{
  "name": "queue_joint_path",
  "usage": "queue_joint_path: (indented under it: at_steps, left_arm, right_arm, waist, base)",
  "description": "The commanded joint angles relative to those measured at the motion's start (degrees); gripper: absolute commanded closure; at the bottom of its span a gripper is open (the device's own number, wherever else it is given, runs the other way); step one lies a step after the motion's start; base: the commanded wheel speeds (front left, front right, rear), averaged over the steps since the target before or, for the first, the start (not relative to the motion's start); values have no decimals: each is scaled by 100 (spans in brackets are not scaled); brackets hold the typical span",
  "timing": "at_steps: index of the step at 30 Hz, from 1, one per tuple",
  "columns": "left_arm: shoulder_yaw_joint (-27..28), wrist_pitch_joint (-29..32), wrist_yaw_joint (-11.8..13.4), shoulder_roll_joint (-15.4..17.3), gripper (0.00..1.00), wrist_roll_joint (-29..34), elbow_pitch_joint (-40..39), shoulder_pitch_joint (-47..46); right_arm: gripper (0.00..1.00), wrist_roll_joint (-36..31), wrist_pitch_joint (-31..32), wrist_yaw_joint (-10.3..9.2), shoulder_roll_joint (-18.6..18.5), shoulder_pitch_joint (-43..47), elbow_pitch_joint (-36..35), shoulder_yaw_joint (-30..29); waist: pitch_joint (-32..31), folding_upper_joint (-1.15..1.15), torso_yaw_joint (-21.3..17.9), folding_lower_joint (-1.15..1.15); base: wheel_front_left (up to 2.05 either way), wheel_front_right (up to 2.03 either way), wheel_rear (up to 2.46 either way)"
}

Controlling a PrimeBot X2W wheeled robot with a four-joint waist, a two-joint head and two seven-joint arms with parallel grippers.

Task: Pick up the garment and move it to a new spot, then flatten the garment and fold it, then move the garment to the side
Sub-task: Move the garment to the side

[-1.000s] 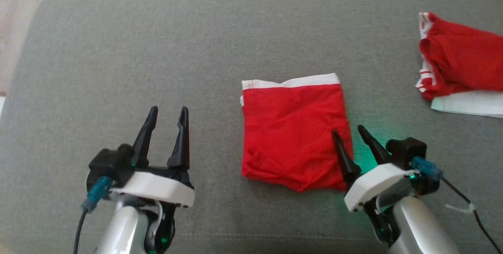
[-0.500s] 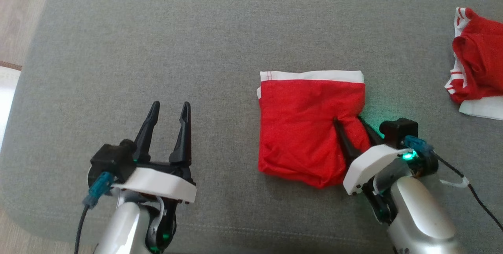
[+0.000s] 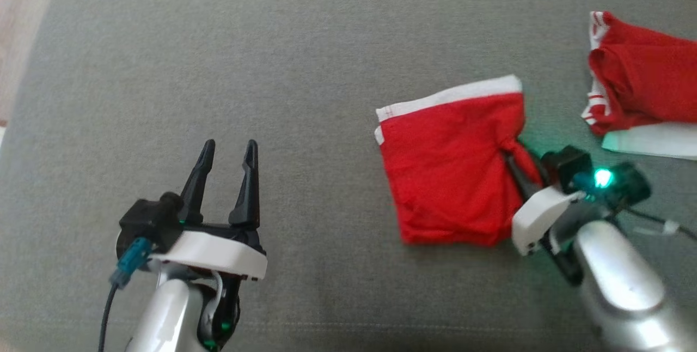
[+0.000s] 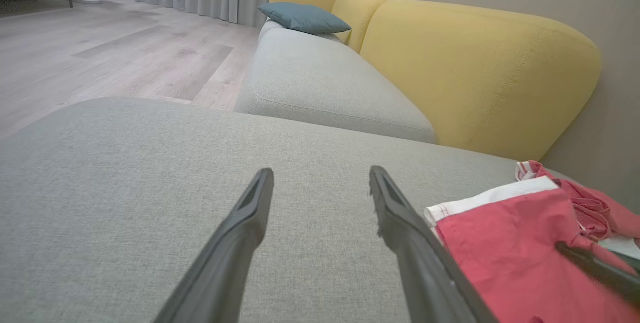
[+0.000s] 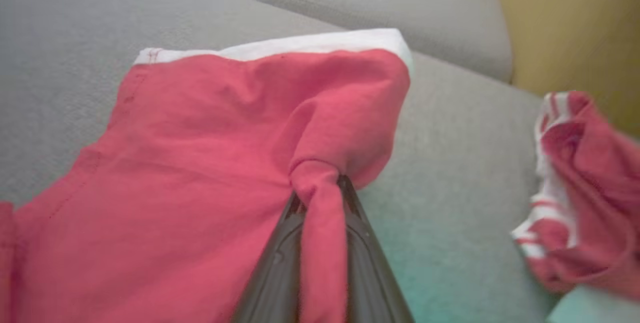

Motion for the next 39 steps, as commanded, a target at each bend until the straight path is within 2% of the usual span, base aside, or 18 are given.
queue_joint_path:
  at_steps: [1,8,9,12,16,20,27,39]
  left_arm:
    - [233,-70,12,38,0,73,-194,-140]
    - [262,-70,-10,38,0,96,-257,-156]
    - [262,-70,-10,38,0,96,-257,-156]
    - [233,-70,-20,38,0,91,-279,-219]
    - [155,-70,-29,38,0,77,-298,-335]
    - [85,-70,-38,38,0,56,-303,-475]
    - [81,-70,-33,38,0,24,-275,-610]
    - [52,-70,-28,38,0,38,-258,-726]
  right_arm:
    - [100,-83,-67,-4,-169,-277,-246,190]
    - [100,23,189,-4,-1384,-813,-597,590]
    - [100,23,189,-4,-1384,-813,-597,590]
    - [100,149,348,-4,-1949,-1083,-593,663]
    - [100,321,521,-4,-2529,-1430,-304,519]
    - [100,313,622,-4,-2870,-1693,157,224]
    - [100,81,720,-4,-2920,-1837,747,-339]
    - [100,-348,866,-4,-2534,-1866,1058,-1140]
  waist:
    - [-61,0,-101,0]
    - [14,0,-355,0]
    - [14,0,-355,0]
    - [137,0,-413,0]
    - [346,0,-422,0]
    - [573,0,-352,0]
    - [812,0,-199,0]
    - [1034,0,-172,0]
  base:
    - [0,0,0]
    - [0,0,0]
    - [0,0,0]
    - [0,0,0]
    - [0,0,0]
    - [0,0,0]
    - [0,0,0]
    - [0,0,0]
